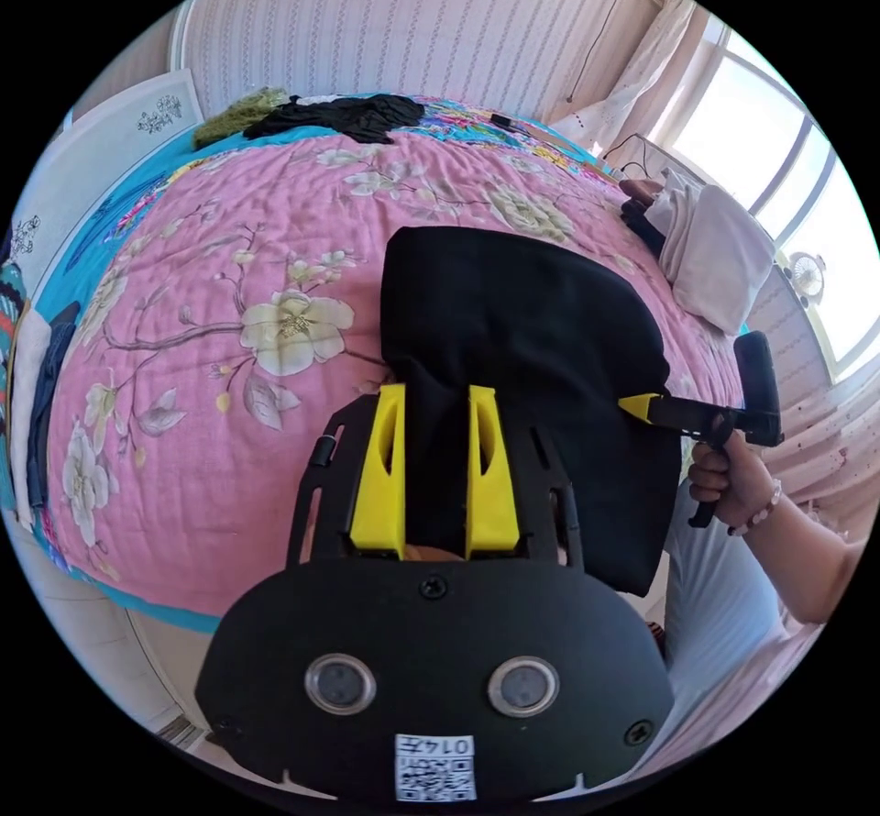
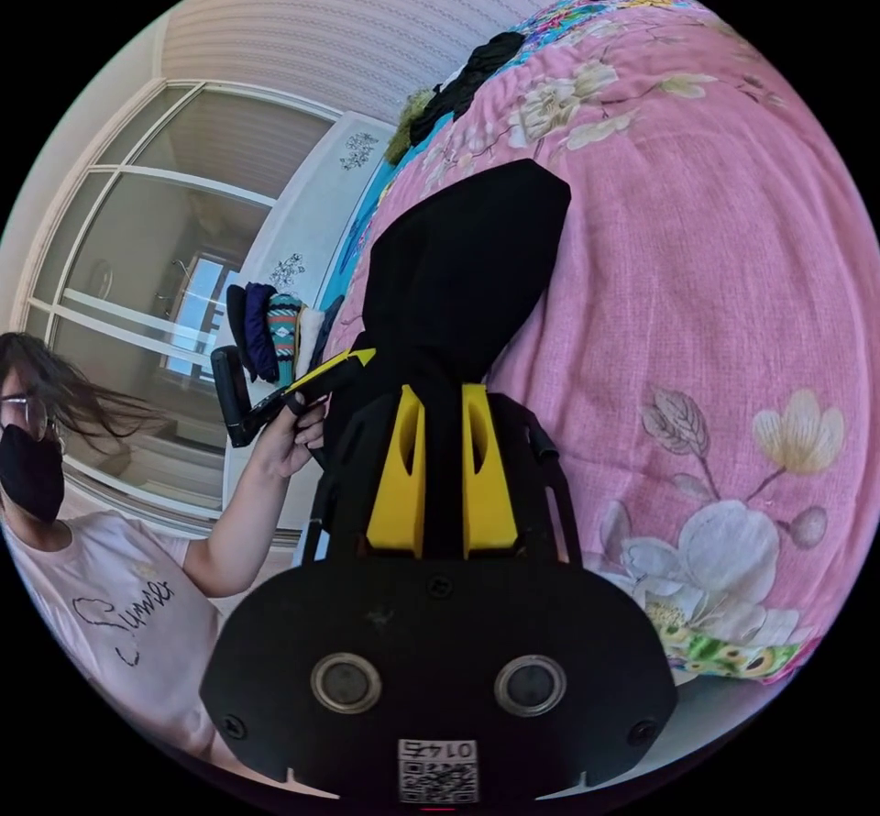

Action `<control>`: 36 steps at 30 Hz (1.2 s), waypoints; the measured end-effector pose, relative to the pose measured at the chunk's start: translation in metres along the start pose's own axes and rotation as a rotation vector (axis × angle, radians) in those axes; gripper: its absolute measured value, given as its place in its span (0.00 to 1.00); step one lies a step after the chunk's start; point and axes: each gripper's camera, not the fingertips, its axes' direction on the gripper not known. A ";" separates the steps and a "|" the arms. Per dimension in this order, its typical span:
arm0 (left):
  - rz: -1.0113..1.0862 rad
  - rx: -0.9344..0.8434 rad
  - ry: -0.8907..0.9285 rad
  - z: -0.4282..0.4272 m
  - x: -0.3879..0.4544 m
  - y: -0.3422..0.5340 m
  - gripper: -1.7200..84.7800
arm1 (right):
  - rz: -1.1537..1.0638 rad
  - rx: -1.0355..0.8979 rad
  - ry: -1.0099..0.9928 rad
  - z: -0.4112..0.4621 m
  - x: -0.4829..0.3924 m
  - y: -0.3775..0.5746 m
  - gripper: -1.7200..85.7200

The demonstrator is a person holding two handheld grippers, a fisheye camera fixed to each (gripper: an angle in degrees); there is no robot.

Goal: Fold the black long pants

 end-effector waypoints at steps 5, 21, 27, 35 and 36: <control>0.003 0.013 0.009 -0.025 -0.007 0.002 0.11 | -0.004 0.013 -0.004 0.021 -0.012 -0.006 0.11; -0.384 0.457 0.133 -0.242 -0.126 0.135 0.07 | -0.824 -0.284 0.090 0.136 -0.369 -0.074 0.05; -0.535 0.698 -0.001 -0.366 -0.201 0.212 0.07 | -1.175 -0.455 0.024 0.240 -0.548 -0.065 0.04; -0.629 0.913 -0.234 -0.397 -0.265 0.212 0.07 | -1.414 -0.528 0.141 0.352 -0.655 -0.104 0.04; -0.644 0.944 -0.277 -0.391 -0.274 0.191 0.07 | -1.483 -0.526 0.200 0.370 -0.666 -0.120 0.04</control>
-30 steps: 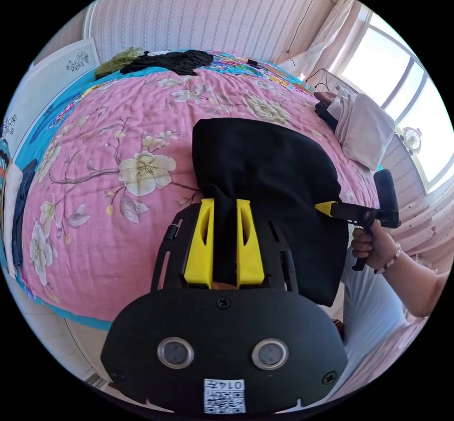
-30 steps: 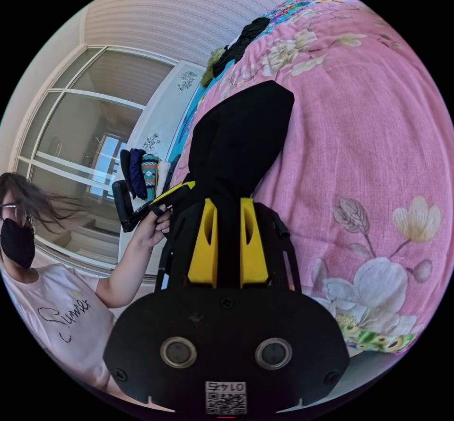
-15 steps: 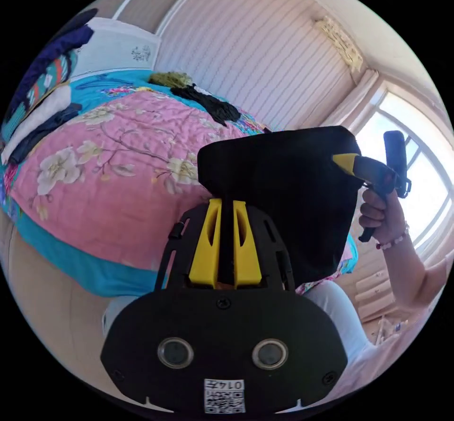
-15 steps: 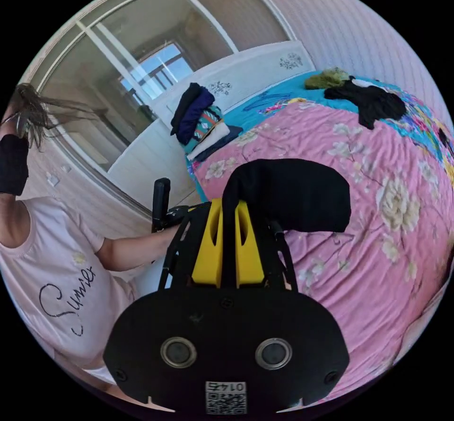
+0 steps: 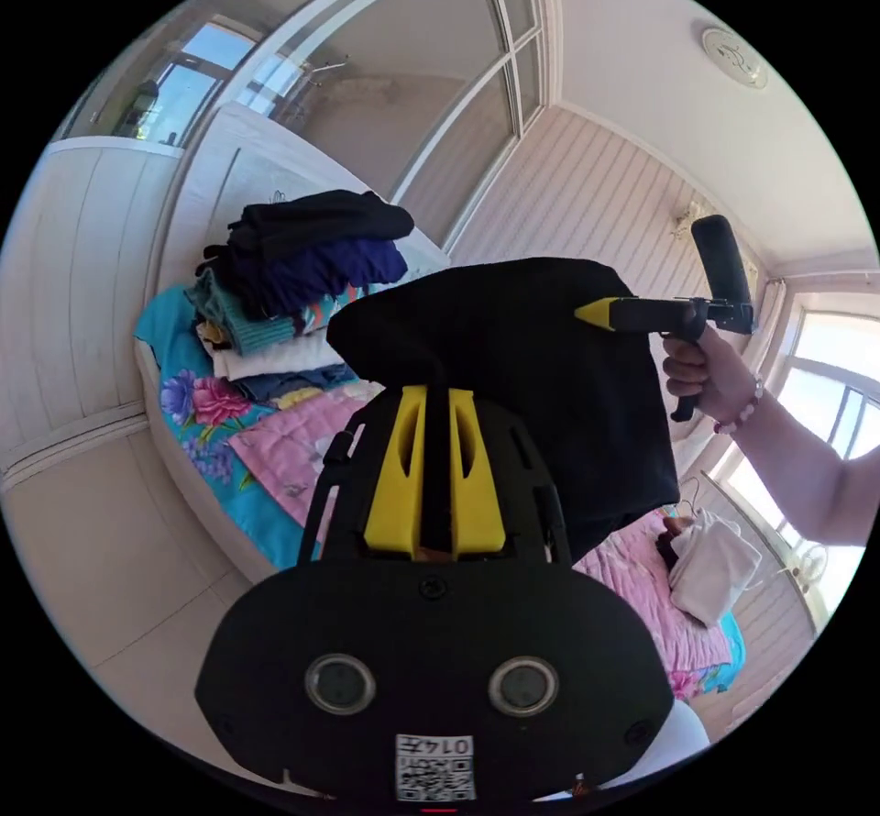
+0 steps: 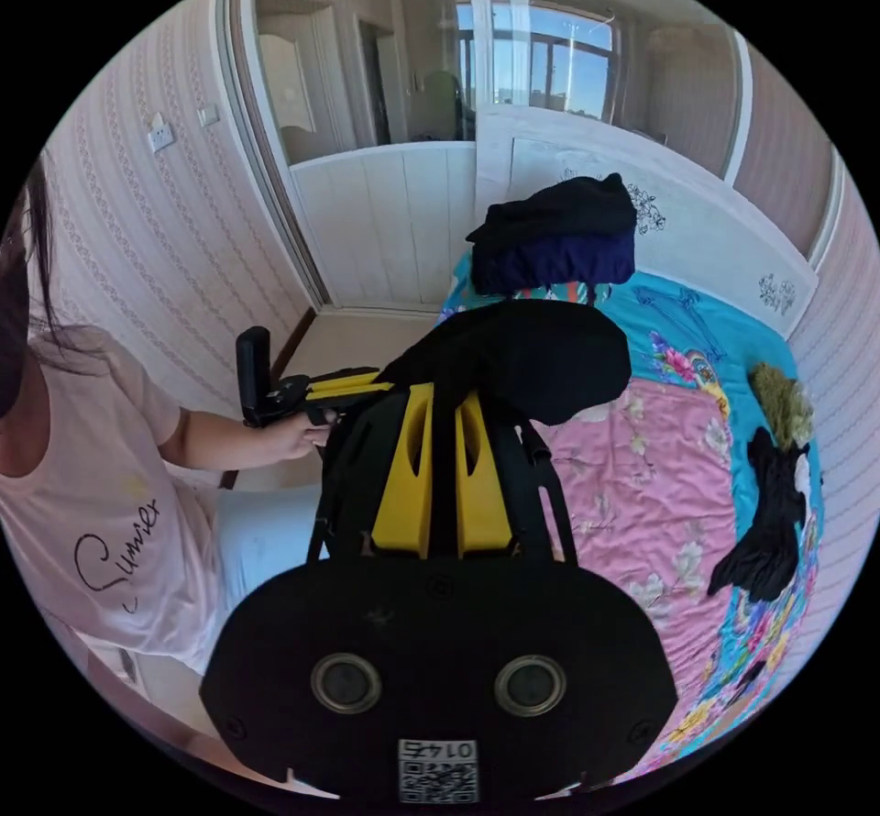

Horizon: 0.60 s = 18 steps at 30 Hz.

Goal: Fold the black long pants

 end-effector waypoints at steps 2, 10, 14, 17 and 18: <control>-0.002 0.077 -0.016 0.041 0.011 -0.015 0.07 | -0.045 -0.046 0.060 0.011 0.040 -0.025 0.04; 0.096 -0.115 -0.135 0.413 0.004 -0.046 0.08 | 0.508 -0.042 0.002 0.063 0.374 -0.029 0.10; 0.206 -0.504 -0.268 0.576 -0.031 0.046 0.04 | 0.710 -0.018 0.087 0.131 0.448 0.050 0.13; 0.189 -0.630 -0.292 0.628 -0.039 0.083 0.02 | 0.684 -0.154 0.053 0.201 0.459 0.092 0.13; 0.194 -0.629 -0.281 0.635 -0.040 0.093 0.01 | 0.677 -0.181 0.033 0.220 0.461 0.107 0.13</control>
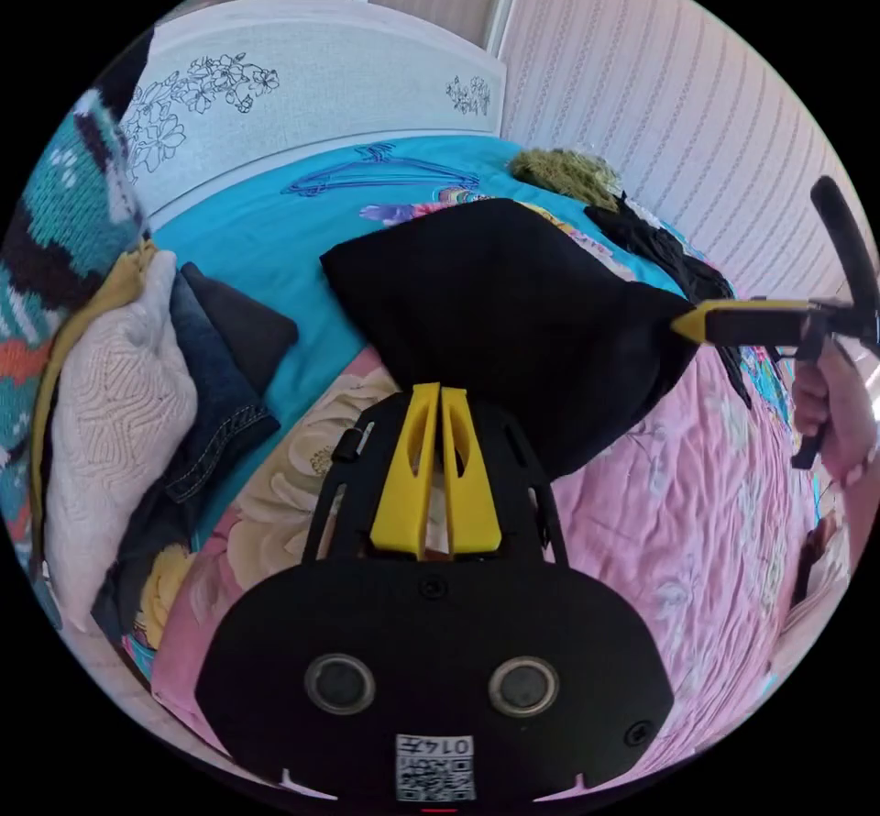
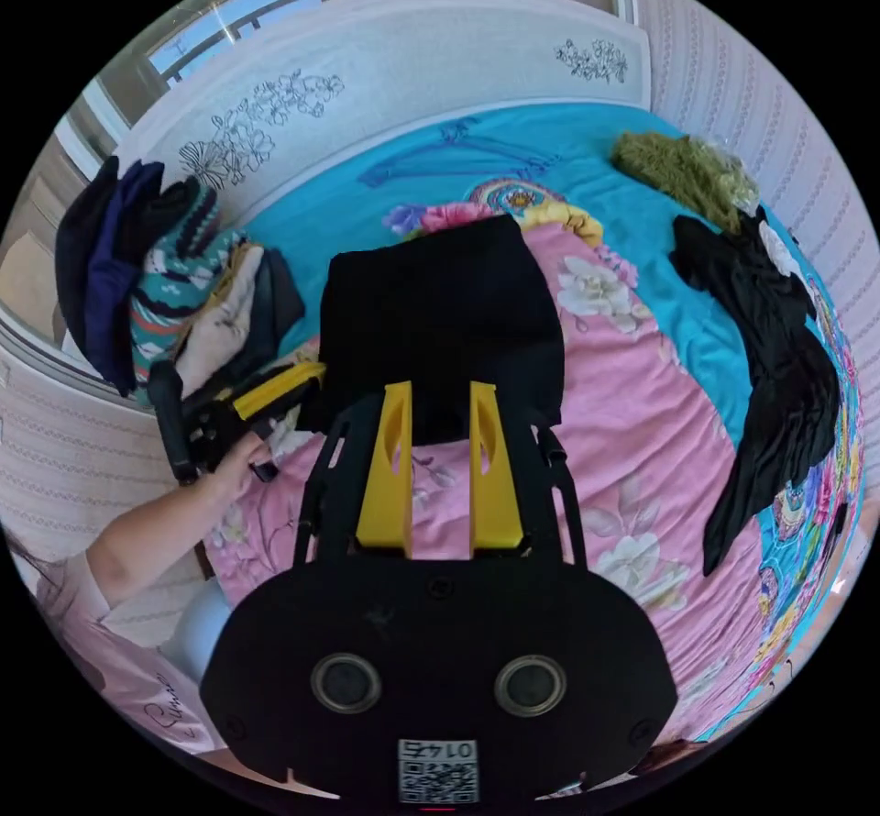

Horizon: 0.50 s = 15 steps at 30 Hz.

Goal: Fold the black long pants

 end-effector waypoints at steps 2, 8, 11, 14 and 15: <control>0.008 0.006 0.009 0.015 0.004 0.012 0.01 | 0.002 -0.018 -0.042 0.018 0.013 0.010 0.14; 0.285 0.162 -0.054 -0.022 0.063 0.098 0.03 | 0.017 0.147 -0.099 -0.035 0.032 0.085 0.13; 0.524 0.191 -0.129 -0.058 0.128 0.171 0.04 | -0.021 0.191 -0.124 -0.085 0.017 0.166 0.12; 0.636 0.159 -0.112 -0.091 0.188 0.249 0.06 | -0.049 0.205 -0.103 -0.136 -0.013 0.276 0.12; 0.664 0.155 -0.078 -0.105 0.211 0.283 0.06 | -0.033 0.194 -0.076 -0.154 -0.025 0.325 0.12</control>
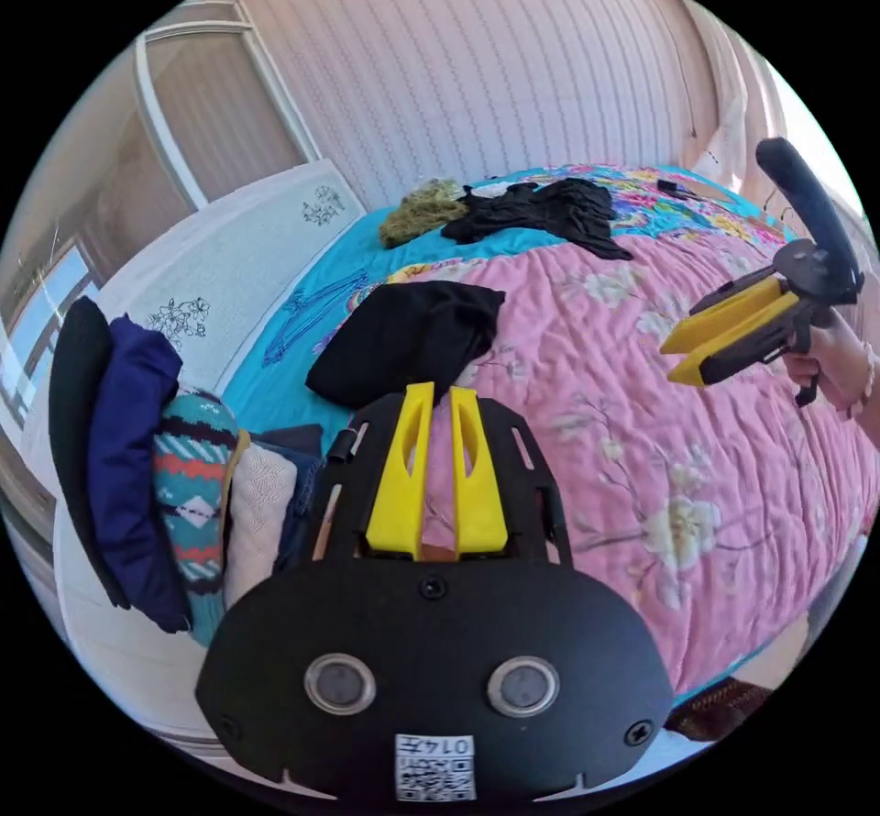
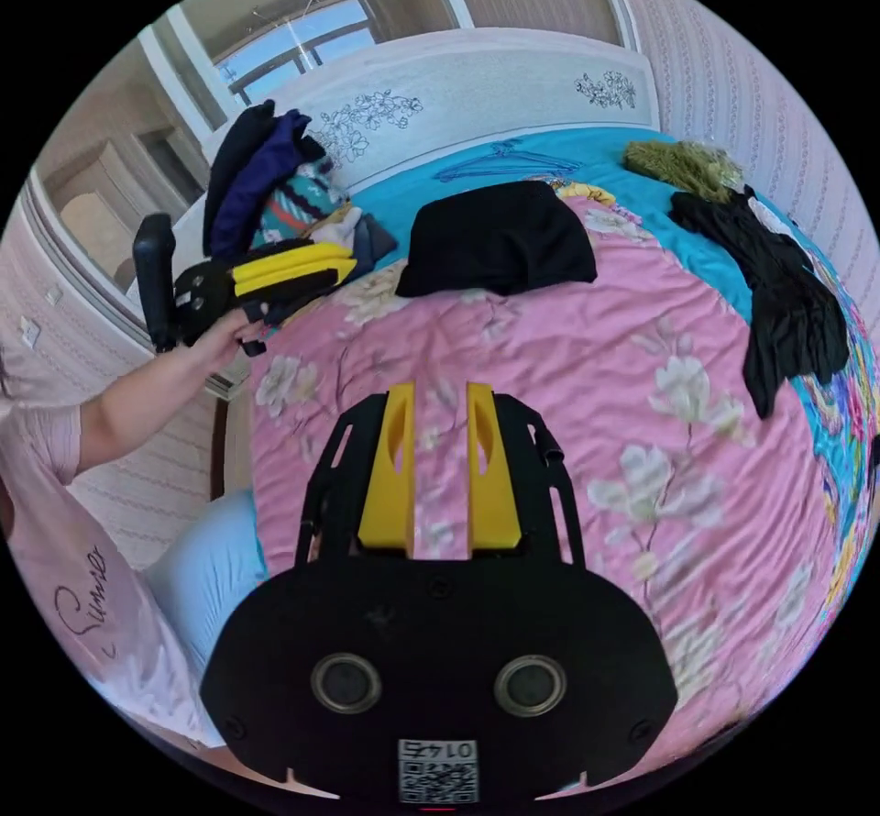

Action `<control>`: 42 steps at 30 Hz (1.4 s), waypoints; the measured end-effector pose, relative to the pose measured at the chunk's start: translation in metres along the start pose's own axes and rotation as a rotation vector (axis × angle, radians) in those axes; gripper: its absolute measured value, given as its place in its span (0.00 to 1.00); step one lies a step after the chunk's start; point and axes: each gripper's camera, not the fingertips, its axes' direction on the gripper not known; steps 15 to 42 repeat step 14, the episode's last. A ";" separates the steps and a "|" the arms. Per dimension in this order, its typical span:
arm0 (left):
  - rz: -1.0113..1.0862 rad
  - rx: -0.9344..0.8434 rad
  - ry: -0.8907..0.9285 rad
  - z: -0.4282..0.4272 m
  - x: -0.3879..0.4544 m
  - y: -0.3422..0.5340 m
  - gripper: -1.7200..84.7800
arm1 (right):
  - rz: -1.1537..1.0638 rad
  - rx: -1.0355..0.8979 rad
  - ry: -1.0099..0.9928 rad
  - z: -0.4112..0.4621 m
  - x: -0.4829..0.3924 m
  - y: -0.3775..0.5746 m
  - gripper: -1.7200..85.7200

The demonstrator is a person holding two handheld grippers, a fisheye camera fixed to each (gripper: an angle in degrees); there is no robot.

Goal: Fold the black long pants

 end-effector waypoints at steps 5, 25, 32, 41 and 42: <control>0.088 0.061 0.141 -0.086 0.142 0.052 0.07 | 0.157 -0.020 0.070 -0.106 -0.051 0.184 0.13; 0.201 0.177 0.310 -0.199 0.377 0.142 0.08 | 0.469 0.089 0.317 -0.307 -0.107 0.473 0.15; 0.201 0.177 0.310 -0.199 0.377 0.142 0.08 | 0.469 0.089 0.317 -0.307 -0.107 0.473 0.15; 0.201 0.177 0.310 -0.199 0.377 0.142 0.08 | 0.469 0.089 0.317 -0.307 -0.107 0.473 0.15; 0.201 0.177 0.310 -0.199 0.377 0.142 0.08 | 0.469 0.089 0.317 -0.307 -0.107 0.473 0.15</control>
